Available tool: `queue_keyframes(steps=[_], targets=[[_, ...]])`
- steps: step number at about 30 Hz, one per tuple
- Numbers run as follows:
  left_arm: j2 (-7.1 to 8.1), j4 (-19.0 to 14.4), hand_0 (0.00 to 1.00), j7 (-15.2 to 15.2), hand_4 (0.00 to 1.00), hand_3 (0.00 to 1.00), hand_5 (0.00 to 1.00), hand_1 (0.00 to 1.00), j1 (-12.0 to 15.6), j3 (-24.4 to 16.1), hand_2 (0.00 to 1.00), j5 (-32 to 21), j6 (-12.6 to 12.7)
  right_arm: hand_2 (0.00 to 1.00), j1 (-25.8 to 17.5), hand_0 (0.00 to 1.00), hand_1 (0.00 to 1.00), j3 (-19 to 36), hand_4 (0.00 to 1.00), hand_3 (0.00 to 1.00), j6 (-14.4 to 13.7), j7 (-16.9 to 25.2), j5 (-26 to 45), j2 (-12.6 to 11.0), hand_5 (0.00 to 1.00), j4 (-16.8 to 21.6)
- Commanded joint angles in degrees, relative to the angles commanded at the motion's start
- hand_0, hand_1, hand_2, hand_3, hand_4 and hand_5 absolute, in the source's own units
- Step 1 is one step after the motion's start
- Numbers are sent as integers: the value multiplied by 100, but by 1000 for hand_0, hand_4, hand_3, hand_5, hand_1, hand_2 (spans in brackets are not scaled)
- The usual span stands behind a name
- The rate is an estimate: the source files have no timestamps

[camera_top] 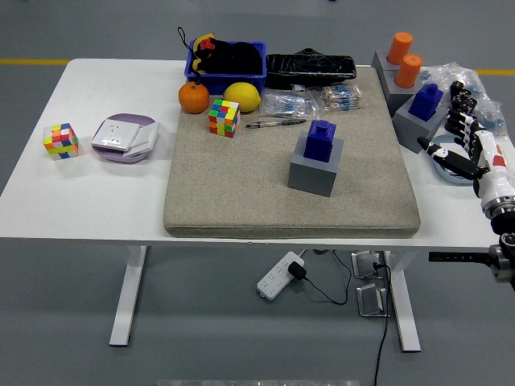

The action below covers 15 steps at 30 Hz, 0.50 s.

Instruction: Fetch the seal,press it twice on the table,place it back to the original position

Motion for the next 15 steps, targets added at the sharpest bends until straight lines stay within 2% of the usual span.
queue_keyframes(steps=[15], targets=[[-20,7,828,3,738,813,339,794,0,-37,758,7,-1,869,16,922,883,14,949,861,-35,-22,-18,-8,299,14]])
